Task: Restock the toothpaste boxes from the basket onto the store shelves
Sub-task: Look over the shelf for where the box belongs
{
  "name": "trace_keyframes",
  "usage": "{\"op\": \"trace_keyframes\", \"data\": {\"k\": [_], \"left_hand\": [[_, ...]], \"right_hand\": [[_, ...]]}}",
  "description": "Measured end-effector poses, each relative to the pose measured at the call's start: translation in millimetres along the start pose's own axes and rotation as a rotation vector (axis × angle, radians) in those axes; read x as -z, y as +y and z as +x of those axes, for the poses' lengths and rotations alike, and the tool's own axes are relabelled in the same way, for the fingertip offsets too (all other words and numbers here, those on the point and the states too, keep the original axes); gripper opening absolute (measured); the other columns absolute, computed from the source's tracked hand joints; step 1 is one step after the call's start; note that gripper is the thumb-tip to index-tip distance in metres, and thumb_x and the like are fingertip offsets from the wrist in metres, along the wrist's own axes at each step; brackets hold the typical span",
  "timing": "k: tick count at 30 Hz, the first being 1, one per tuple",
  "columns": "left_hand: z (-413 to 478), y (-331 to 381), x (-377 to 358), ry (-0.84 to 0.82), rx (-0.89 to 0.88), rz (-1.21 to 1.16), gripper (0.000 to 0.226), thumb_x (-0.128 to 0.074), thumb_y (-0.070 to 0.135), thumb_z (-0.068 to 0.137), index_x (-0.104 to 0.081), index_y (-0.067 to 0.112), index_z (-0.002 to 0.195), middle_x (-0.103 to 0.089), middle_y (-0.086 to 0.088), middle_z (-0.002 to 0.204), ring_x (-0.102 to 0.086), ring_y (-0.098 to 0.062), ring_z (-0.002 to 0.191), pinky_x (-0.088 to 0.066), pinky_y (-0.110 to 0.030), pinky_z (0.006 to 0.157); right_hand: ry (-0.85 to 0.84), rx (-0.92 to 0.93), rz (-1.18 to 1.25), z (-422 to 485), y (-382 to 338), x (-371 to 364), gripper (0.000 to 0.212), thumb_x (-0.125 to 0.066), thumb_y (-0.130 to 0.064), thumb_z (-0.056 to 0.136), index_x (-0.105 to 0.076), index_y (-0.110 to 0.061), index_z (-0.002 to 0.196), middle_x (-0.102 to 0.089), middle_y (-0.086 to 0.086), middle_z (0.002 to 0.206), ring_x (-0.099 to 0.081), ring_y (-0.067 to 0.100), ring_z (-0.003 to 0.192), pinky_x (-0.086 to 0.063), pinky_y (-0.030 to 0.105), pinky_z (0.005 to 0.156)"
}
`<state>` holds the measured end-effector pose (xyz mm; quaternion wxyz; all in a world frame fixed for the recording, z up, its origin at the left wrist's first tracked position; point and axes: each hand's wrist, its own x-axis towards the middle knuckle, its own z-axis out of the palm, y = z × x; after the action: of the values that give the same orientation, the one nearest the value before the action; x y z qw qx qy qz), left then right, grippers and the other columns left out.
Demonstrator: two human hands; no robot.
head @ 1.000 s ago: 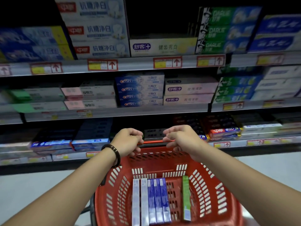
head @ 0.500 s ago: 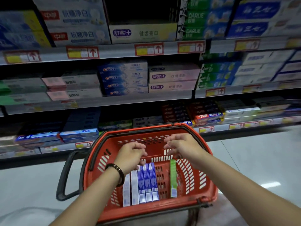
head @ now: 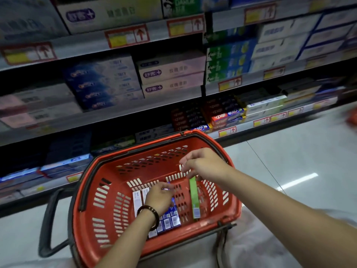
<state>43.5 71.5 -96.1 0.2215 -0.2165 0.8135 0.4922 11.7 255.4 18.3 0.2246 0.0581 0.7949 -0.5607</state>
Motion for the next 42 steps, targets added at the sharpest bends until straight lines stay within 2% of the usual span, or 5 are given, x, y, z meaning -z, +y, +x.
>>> {"op": "trace_keyframes", "data": {"k": [7, 15, 24, 31, 42], "left_hand": [[47, -6, -48, -0.03, 0.031, 0.091, 0.014, -0.065, 0.015, 0.092, -0.065, 0.02, 0.079, -0.068, -0.001, 0.068, -0.065, -0.02, 0.064, -0.049, -0.023, 0.057], [93, -18, -88, -0.1, 0.066, 0.208, 0.013, -0.072, 0.015, 0.08, -0.069, 0.027, 0.074, -0.078, 0.002, 0.099, -0.068, -0.016, 0.085, -0.056, -0.025, 0.082], [119, -26, -107, -0.307, -0.018, 0.419, 0.032, -0.065, 0.021, 0.096, -0.073, 0.036, 0.123, -0.057, 0.02, 0.123, -0.055, -0.005, 0.11, -0.04, -0.012, 0.089], [128, -27, -119, -0.535, -0.054, 0.656, 0.054, -0.051, 0.023, 0.102, -0.046, 0.04, 0.153, -0.033, -0.005, 0.167, -0.041, -0.025, 0.146, -0.035, -0.024, 0.109], [135, -46, -120, -0.454, -0.122, 0.698, 0.034, -0.071, 0.028, 0.091, -0.062, 0.036, 0.123, -0.061, 0.002, 0.133, -0.053, -0.016, 0.103, -0.041, -0.025, 0.086]], "right_hand": [[-0.005, -0.045, 0.048, 5, 7, 5, 0.01, -0.065, -0.012, 0.099, -0.075, -0.012, 0.096, -0.08, 0.003, 0.101, -0.076, 0.023, 0.08, -0.05, 0.03, 0.062], [0.042, -0.091, 0.105, 14, 9, 22, 0.01, -0.067, -0.013, 0.097, -0.077, -0.013, 0.096, -0.081, 0.0, 0.093, -0.078, 0.029, 0.089, -0.054, 0.033, 0.067], [0.055, -0.121, 0.119, 20, 12, 38, 0.013, -0.069, -0.006, 0.091, -0.079, -0.013, 0.095, -0.08, -0.003, 0.096, -0.076, 0.017, 0.072, -0.054, 0.032, 0.067], [0.037, -0.139, 0.106, 22, 13, 44, 0.016, -0.065, -0.008, 0.097, -0.077, -0.017, 0.101, -0.081, -0.001, 0.092, -0.078, 0.019, 0.08, -0.056, 0.027, 0.064], [0.018, -0.152, 0.107, 21, 9, 43, 0.016, -0.064, -0.009, 0.099, -0.078, -0.018, 0.102, -0.081, -0.001, 0.093, -0.079, 0.023, 0.086, -0.058, 0.026, 0.066]]}}
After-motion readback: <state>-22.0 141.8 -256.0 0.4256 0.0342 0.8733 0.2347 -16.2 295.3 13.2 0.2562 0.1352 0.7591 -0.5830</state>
